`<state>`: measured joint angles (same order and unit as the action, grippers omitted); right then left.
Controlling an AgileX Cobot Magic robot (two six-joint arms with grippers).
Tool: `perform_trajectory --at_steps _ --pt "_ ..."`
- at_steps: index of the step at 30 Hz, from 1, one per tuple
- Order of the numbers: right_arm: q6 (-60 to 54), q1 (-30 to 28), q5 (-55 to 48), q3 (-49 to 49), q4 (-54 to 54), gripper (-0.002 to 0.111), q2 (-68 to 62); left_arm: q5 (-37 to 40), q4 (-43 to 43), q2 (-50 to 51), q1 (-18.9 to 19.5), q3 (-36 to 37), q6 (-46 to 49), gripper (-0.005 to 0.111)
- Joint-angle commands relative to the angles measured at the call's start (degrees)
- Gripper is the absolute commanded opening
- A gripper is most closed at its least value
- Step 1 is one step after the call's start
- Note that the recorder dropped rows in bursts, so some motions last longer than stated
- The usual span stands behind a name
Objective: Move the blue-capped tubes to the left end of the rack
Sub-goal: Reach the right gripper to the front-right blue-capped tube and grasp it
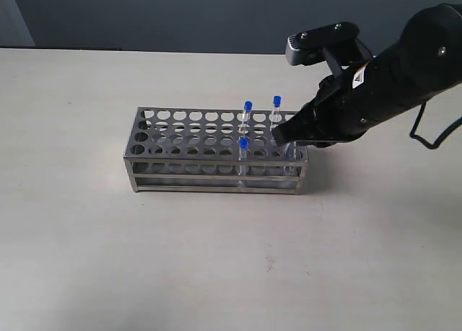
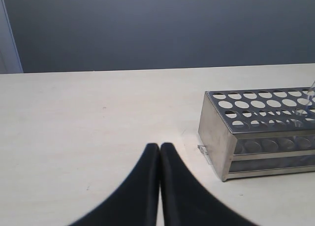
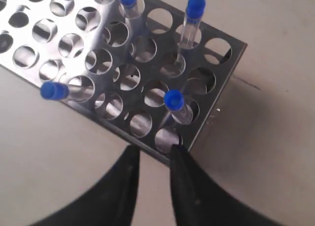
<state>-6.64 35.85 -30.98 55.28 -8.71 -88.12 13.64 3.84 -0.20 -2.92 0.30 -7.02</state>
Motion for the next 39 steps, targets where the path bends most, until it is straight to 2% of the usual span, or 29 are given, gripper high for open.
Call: perform_trajectory --at_steps 1,2,10,27,29,31,33,34,39 --pt "0.2 0.2 3.5 0.4 -1.5 0.047 -0.2 -0.4 0.1 0.2 -0.6 -0.3 0.0 0.001" --pt "0.2 0.2 4.0 0.4 -1.5 0.049 -0.2 -0.4 0.1 0.2 -0.6 -0.3 0.0 0.001" --pt "0.2 0.2 11.2 0.4 1.6 0.045 -3.6 -0.4 0.1 0.2 -0.6 -0.3 0.0 0.001" --pt "0.2 0.2 14.9 0.4 2.2 0.045 -9.3 -0.4 0.1 0.2 -0.6 -0.3 0.0 0.001" --pt "0.2 0.2 14.9 0.4 2.2 0.038 -9.9 -0.4 0.1 0.2 -0.6 -0.3 0.0 0.001" --pt "0.2 0.2 14.9 0.4 2.2 0.024 -9.9 -0.4 0.1 0.2 -0.6 -0.3 0.0 0.001" --pt "0.2 0.2 15.1 0.4 2.5 0.004 -9.9 -0.4 0.1 0.2 -0.6 -0.3 0.0 0.001" --pt "0.2 0.2 15.1 0.4 3.0 0.000 -9.8 -0.4 0.1 0.2 -0.6 -0.3 0.0 0.001" --pt "0.2 0.2 14.5 0.4 4.5 0.000 -8.2 -0.4 0.1 0.2 -0.6 -0.3 0.0 0.001"
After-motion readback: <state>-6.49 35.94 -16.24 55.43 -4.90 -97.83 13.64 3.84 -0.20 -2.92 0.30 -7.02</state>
